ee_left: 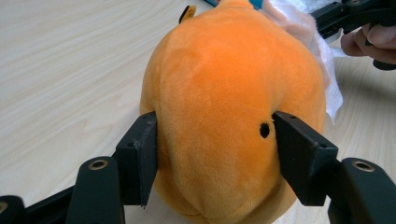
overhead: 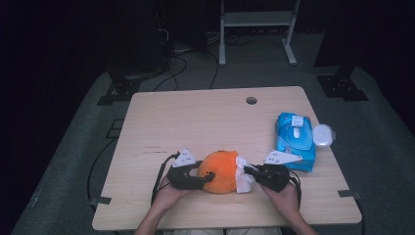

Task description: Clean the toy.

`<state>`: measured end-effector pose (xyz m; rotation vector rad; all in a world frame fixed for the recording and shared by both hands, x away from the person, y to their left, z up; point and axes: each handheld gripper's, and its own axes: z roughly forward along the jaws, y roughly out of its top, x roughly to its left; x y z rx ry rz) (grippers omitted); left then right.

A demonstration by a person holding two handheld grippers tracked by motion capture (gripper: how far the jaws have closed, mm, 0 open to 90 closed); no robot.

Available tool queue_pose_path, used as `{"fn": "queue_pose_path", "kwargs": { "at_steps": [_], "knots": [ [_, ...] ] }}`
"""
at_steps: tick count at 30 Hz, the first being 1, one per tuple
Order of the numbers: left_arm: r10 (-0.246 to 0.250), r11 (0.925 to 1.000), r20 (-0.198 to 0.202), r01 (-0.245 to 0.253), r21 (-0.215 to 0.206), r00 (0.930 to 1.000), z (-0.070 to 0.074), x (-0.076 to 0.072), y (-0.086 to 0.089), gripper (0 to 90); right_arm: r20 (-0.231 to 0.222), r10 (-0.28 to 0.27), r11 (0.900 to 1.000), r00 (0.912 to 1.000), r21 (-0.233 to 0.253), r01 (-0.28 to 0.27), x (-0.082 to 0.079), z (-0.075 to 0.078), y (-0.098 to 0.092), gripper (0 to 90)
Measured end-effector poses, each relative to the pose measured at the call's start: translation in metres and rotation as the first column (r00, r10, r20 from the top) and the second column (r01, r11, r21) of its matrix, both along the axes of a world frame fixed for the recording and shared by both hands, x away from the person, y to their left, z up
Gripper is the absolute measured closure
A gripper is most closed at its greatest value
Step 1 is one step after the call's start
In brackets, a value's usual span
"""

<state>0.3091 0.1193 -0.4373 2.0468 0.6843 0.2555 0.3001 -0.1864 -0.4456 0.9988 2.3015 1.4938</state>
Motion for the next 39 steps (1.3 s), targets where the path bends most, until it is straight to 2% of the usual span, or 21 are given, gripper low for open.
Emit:
{"fn": "queue_pose_path", "kwargs": {
  "at_steps": [3, 4, 5, 7, 11, 13, 15, 17, 20, 24, 26, 28, 29, 30, 31, 32, 34, 36, 39],
  "knots": [
    [-0.035, 0.9992, 0.071, 0.034, 0.022, 0.9969, 0.002, -0.006, -0.007, 36.2, 0.052, 0.027, 1.0, 0.9983, -0.005, -0.027, -0.005, 0.011, 0.009, 84.4],
    [-0.057, 0.9979, 0.102, 0.053, 0.038, 0.9932, 0.003, -0.009, -0.01, 36.4, 0.071, 0.045, 0.999, 0.9965, 0.002, -0.045, -0.006, 0.016, 0.013, 84.3],
    [-0.081, 0.9952, 0.145, 0.072, 0.066, 0.9861, 0.005, -0.014, -0.016, 36.7, 0.09, 0.056, 0.998, 0.9944, -0.004, -0.056, -0.006, 0.021, 0.015, 84.3],
    [-0.093, 0.9931, 0.168, 0.079, 0.087, 0.9814, 0.007, -0.018, -0.02, 36.7, 0.099, 0.045, 0.999, 0.9941, -0.004, -0.045, -0.004, 0.025, 0.011, 84.4],
    [-0.097, 0.9932, 0.165, 0.085, 0.079, 0.9815, 0.006, -0.018, -0.021, 36.5, 0.036, -0.013, 0.999, 0.9993, 0.031, 0.012, 0.004, 0.013, -0.006, 84.4],
    [-0.104, 0.992, 0.172, 0.09, 0.088, 0.9796, 0.007, -0.019, -0.022, 36.7, 0.045, -0.005, 0.999, 0.999, 0.033, 0.003, 0.0, 0.015, -0.002, 84.3],
    [-0.114, 0.9904, 0.186, 0.097, 0.098, 0.976, 0.007, -0.02, -0.023, 37.0, 0.075, 0.044, 0.999, 0.9962, 0.029, -0.046, -0.007, 0.02, 0.01, 84.3],
    [-0.117, 0.9892, 0.186, 0.098, 0.109, 0.9754, 0.008, -0.021, -0.023, 37.1, 0.118, 0.072, 0.997, 0.9904, -0.012, -0.071, -0.01, 0.026, 0.02, 84.3],
    [-0.118, 0.9907, 0.175, 0.104, 0.088, 0.9774, 0.007, -0.02, -0.021, 35.9, 0.086, 0.046, 0.999, 0.9952, 0.006, -0.046, -0.003, 0.021, 0.012, 84.4],
    [-0.089, 0.9959, 0.136, 0.086, 0.028, 0.9868, 0.011, -0.015, -0.018, 23.8, 0.06, 0.029, 0.999, 0.9978, 0.017, -0.03, -0.001, 0.012, 0.007, 84.5],
    [-0.046, 0.9988, 0.078, 0.047, -0.012, 0.9959, 0.01, -0.011, -0.014, 17.9, 0.061, 0.027, 0.999, 0.9978, 0.015, -0.028, -0.001, 0.012, 0.008, 84.6],
    [-0.038, 0.9977, 0.009, 0.038, -0.056, 0.9992, 0.008, -0.006, -0.011, 15.8, 0.062, 0.029, 0.999, 0.9977, 0.011, -0.03, -0.003, 0.012, 0.009, 84.6],
    [-0.049, 0.9964, -0.008, 0.049, -0.07, 0.9987, 0.007, -0.005, -0.01, 19.3, 0.067, 0.032, 0.999, 0.9972, 0.008, -0.033, -0.004, 0.012, 0.01, 84.6],
    [-0.049, 0.9974, 0.011, 0.049, -0.052, 0.9988, 0.007, -0.007, -0.012, 25.9, 0.072, 0.037, 0.999, 0.9967, 0.005, -0.038, -0.006, 0.014, 0.012, 84.6],
    [-0.062, 0.9977, 0.05, 0.064, -0.021, 0.9968, 0.008, -0.009, -0.014, 31.7, 0.077, 0.044, 0.999, 0.996, -0.001, -0.044, -0.008, 0.016, 0.015, 84.6],
    [-0.086, 0.9963, 0.101, 0.086, 0.008, 0.9912, 0.009, -0.014, -0.018, 35.8, 0.088, 0.058, 0.998, 0.9945, -0.003, -0.058, -0.01, 0.019, 0.018, 84.6],
    [-0.125, 0.9918, 0.156, 0.119, 0.047, 0.9798, 0.011, -0.019, -0.022, 40.5, 0.106, 0.083, 0.996, 0.9909, 0.005, -0.084, -0.012, 0.025, 0.022, 84.6],
    [-0.153, 0.9875, 0.179, 0.144, 0.064, 0.9719, 0.013, -0.023, -0.024, 42.1, 0.116, 0.075, 0.997, 0.9904, 0.009, -0.077, -0.009, 0.029, 0.019, 84.6],
    [-0.161, 0.9867, 0.17, 0.154, 0.051, 0.9723, 0.013, -0.022, -0.022, 40.6, 0.107, 0.049, 0.999, 0.993, 0.011, -0.051, -0.004, 0.028, 0.008, 84.7]
  ]
}}
